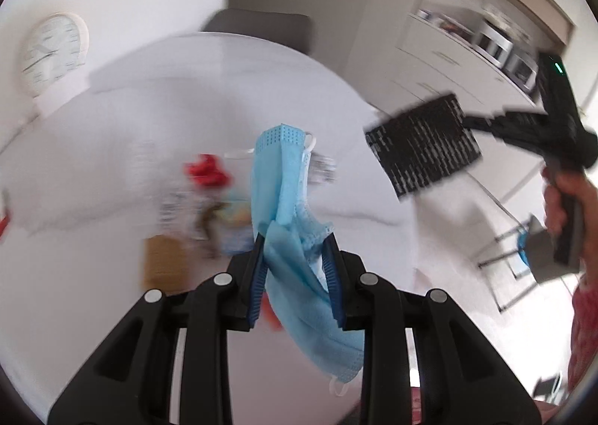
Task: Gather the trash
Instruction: 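Carry the black sponge to the white bin and open the right gripper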
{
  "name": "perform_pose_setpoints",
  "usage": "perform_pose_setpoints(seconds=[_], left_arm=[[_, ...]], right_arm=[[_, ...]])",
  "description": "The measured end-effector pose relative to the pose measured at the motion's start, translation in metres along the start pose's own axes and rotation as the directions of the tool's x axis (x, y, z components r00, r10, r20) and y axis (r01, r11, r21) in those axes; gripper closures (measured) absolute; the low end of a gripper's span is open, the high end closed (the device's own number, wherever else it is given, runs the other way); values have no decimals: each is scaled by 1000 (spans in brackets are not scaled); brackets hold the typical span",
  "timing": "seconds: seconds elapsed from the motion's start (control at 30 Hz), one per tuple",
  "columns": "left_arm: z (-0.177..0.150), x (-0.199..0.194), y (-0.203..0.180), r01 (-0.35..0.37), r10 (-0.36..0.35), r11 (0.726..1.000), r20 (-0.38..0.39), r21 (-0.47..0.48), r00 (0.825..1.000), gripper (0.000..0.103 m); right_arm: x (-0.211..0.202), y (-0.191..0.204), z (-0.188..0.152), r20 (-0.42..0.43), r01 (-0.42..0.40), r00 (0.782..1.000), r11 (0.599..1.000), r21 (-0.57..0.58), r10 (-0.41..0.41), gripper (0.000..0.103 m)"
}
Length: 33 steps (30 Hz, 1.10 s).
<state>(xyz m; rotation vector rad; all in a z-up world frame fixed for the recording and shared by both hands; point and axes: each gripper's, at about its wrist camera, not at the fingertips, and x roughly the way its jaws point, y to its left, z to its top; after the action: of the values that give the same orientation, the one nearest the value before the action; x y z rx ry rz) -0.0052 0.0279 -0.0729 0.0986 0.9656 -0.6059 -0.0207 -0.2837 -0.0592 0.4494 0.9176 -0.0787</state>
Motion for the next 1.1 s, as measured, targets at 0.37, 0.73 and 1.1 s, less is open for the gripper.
perform_pose_setpoints(seconds=[0.37, 0.73, 1.1], left_arm=[[-3, 68, -148, 180, -143, 957, -172, 227, 975, 75], [-33, 139, -218, 186, -75, 930, -331, 317, 941, 75], [-59, 189, -256, 224, -72, 924, -434, 309, 898, 56]], right_arm=[[46, -152, -163, -244, 161, 965, 956, 245, -100, 96], [165, -227, -257, -438, 235, 893, 934, 269, -98, 43], [85, -246, -250, -349, 290, 915, 931, 220, -203, 20]])
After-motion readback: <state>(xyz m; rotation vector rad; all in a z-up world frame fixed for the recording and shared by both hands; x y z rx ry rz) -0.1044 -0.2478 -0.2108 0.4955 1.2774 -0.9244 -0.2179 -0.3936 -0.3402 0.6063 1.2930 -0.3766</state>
